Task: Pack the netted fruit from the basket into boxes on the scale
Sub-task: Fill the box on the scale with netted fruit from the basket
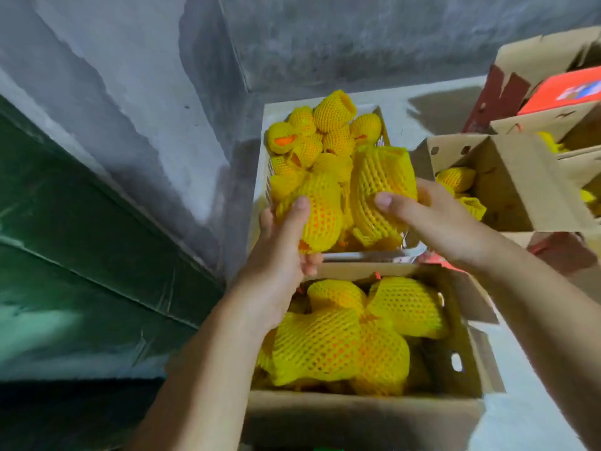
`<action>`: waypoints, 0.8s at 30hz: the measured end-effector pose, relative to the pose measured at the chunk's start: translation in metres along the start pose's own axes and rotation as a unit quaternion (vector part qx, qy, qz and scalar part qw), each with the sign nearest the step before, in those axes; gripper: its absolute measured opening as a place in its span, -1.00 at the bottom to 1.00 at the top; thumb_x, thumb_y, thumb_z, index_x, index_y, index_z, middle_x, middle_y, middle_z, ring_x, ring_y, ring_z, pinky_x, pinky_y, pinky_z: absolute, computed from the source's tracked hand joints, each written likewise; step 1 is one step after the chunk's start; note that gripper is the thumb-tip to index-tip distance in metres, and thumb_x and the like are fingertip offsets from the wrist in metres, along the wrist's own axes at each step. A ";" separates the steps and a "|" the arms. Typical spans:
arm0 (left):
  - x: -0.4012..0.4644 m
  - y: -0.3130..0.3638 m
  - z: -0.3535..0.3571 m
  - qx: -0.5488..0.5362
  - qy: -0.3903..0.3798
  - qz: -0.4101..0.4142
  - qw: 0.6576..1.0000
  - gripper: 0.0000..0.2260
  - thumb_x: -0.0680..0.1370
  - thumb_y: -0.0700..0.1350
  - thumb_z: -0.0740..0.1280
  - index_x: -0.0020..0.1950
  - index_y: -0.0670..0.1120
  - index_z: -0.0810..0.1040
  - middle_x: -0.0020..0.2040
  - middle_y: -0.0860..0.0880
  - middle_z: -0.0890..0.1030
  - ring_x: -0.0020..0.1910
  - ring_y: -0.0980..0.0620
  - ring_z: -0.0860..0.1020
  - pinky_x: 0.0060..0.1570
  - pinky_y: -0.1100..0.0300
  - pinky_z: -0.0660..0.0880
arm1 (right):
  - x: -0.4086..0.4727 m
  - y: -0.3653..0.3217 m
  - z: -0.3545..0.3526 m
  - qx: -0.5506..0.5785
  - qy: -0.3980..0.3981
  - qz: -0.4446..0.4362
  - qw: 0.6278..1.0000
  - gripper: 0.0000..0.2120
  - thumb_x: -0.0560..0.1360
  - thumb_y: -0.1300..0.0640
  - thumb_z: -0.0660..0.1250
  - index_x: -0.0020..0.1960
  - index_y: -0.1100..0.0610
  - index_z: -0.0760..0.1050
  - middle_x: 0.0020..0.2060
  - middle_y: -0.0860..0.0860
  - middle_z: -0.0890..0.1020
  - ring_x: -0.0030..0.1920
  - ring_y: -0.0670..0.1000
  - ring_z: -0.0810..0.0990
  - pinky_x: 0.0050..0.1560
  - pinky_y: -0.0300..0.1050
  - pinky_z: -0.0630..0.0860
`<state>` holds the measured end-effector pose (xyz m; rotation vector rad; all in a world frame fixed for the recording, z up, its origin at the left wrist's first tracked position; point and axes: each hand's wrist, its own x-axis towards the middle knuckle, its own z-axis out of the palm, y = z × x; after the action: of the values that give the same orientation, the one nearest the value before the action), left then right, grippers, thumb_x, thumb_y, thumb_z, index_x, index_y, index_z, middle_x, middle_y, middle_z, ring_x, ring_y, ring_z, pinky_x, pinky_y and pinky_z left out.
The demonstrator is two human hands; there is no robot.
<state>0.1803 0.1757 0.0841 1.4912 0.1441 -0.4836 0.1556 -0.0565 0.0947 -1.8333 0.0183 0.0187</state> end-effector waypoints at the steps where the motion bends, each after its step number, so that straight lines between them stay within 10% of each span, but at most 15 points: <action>1: -0.014 0.000 -0.005 0.009 -0.007 0.005 1.000 -0.26 0.26 0.53 0.40 0.41 0.39 0.36 0.27 -0.02 0.61 -0.28 0.02 0.66 -0.30 0.10 0.50 | -0.020 -0.008 0.005 0.003 0.015 -0.005 1.000 -0.79 0.49 -0.31 0.38 -0.14 -0.20 0.64 -0.22 -0.25 0.69 -0.20 -0.26 0.65 -0.17 -0.43 0.51; 8: -0.084 0.006 0.003 0.219 -0.151 0.134 0.954 -0.49 0.59 0.27 0.38 0.50 0.28 0.31 0.25 0.20 0.58 0.10 0.17 0.65 0.06 0.12 0.63 | -0.122 -0.010 0.049 0.154 0.237 0.011 0.959 -0.41 0.44 -0.40 0.40 0.24 0.01 0.65 0.14 0.07 0.73 0.19 0.15 0.70 0.29 0.33 0.54; 16: -0.100 -0.026 0.046 0.643 -0.192 0.262 0.694 -0.40 0.58 0.24 0.40 0.57 0.14 0.33 0.47 -0.14 0.46 0.45 -0.23 0.25 0.34 -0.09 0.21 | -0.189 0.013 0.065 0.033 0.426 0.071 0.901 -0.49 0.32 -0.38 0.41 0.04 -0.01 0.59 -0.14 -0.12 0.70 -0.13 -0.11 0.67 -0.10 -0.06 0.61; 24: -0.130 -0.039 0.031 0.620 -0.140 0.322 0.702 -0.61 0.61 0.17 0.31 0.34 -0.02 0.42 0.35 -0.05 0.47 0.41 -0.09 0.23 0.36 -0.07 0.11 | -0.226 0.002 0.085 -0.303 0.409 0.007 0.861 -0.37 0.30 -0.21 0.46 0.26 0.08 0.47 0.07 0.12 0.54 0.09 0.14 0.49 0.07 0.11 0.51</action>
<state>0.0420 0.1739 0.1012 2.5700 -1.1549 -0.1697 -0.0712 0.0259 0.0761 -2.3343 0.6947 -0.8343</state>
